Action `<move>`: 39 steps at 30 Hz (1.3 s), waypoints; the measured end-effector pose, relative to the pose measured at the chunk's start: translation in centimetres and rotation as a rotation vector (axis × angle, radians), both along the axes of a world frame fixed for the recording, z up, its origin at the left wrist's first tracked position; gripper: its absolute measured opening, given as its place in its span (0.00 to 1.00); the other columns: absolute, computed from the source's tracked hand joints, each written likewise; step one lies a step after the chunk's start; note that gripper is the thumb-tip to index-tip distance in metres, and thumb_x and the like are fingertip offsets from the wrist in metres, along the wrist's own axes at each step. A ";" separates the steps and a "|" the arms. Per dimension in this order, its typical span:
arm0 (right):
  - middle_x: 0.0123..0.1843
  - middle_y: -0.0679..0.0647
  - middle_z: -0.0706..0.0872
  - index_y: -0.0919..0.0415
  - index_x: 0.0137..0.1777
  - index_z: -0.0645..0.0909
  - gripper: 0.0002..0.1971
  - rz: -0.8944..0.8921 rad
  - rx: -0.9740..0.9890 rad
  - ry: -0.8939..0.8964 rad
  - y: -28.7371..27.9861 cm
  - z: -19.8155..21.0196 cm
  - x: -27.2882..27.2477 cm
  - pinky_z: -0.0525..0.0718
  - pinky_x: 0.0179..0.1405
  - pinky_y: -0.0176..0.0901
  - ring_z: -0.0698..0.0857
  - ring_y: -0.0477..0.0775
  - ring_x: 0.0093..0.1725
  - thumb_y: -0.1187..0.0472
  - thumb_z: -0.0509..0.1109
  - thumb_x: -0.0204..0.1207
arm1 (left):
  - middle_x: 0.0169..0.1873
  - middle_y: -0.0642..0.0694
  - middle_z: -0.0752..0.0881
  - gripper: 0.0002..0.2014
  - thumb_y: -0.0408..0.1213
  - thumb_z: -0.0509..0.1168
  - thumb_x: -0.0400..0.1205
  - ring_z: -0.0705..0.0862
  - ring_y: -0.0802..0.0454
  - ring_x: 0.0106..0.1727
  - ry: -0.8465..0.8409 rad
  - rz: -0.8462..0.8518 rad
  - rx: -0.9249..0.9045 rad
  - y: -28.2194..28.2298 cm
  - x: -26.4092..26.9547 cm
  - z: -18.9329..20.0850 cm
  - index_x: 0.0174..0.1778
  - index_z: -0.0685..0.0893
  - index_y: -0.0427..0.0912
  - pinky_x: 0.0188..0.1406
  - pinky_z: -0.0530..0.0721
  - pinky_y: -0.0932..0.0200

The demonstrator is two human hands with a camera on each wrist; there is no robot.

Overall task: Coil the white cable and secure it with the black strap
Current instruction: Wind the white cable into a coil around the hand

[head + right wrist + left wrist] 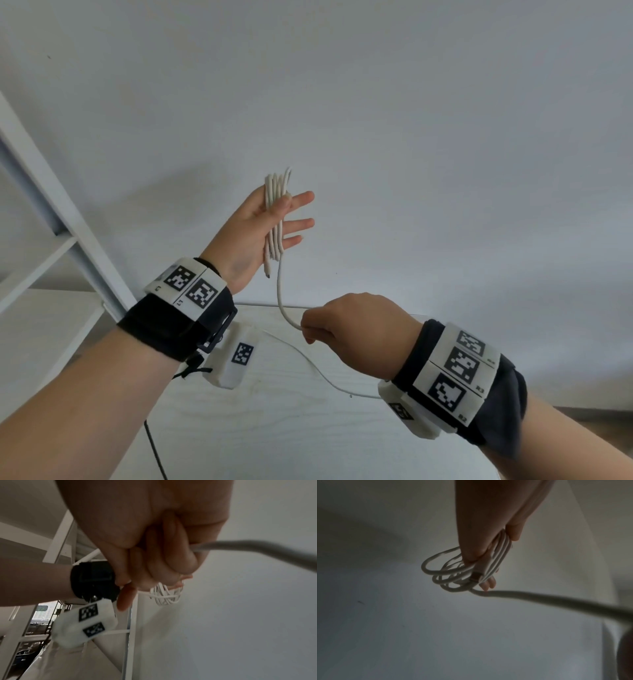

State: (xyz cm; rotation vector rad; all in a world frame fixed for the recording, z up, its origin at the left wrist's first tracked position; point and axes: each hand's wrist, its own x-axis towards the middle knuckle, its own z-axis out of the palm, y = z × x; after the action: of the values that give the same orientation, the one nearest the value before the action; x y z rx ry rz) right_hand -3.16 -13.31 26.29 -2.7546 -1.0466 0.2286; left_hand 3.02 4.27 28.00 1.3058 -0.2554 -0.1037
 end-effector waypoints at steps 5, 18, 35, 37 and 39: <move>0.46 0.48 0.87 0.48 0.50 0.79 0.10 0.019 0.051 -0.020 0.0 2.0 -0.3 0.80 0.43 0.48 0.82 0.56 0.44 0.54 0.55 0.82 | 0.60 0.48 0.88 0.08 0.43 0.54 0.85 0.87 0.43 0.57 -0.013 -0.038 0.186 -0.9 -1.0 -0.6 0.56 0.75 0.49 0.67 0.77 0.42; 0.34 0.33 0.77 0.43 0.47 0.80 0.08 0.036 0.279 -0.158 -1.1 4.1 2.0 0.71 0.30 0.37 0.73 0.42 0.32 0.56 0.60 0.80 | 0.35 0.34 0.83 0.15 0.45 0.57 0.82 0.84 0.32 0.29 -0.018 -0.143 0.391 -2.6 -3.1 -1.3 0.59 0.77 0.40 0.43 0.88 0.39; 0.23 0.42 0.72 0.52 0.32 0.76 0.15 -0.192 0.384 -0.226 -2.4 4.3 4.8 0.75 0.29 0.41 0.72 0.42 0.25 0.42 0.71 0.68 | 0.18 0.49 0.75 0.27 0.60 0.45 0.81 0.60 0.56 0.13 0.029 -0.234 0.495 -2.6 -4.2 -1.6 0.41 0.75 0.38 0.14 0.60 0.66; 0.22 0.42 0.72 0.53 0.31 0.73 0.18 -0.228 0.425 -0.205 -2.7 4.2 5.3 0.73 0.28 0.40 0.71 0.43 0.25 0.40 0.74 0.62 | 0.19 0.50 0.70 0.25 0.59 0.47 0.80 0.60 0.57 0.14 0.043 -0.258 0.452 -2.6 -4.3 -1.8 0.41 0.74 0.38 0.14 0.60 0.67; 0.22 0.43 0.71 0.53 0.29 0.70 0.22 -0.241 0.453 -0.187 -3.0 3.9 5.7 0.70 0.27 0.36 0.69 0.45 0.23 0.40 0.76 0.59 | 0.19 0.52 0.67 0.22 0.57 0.50 0.80 0.59 0.58 0.14 0.060 -0.279 0.412 -2.5 -4.4 -1.8 0.41 0.73 0.39 0.14 0.58 0.67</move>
State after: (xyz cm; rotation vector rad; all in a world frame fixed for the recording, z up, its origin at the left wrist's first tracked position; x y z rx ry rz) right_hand 2.56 -16.29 30.20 -2.4795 -0.6853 -0.2733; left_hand -1.38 1.75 26.17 1.6662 -0.3781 -0.4508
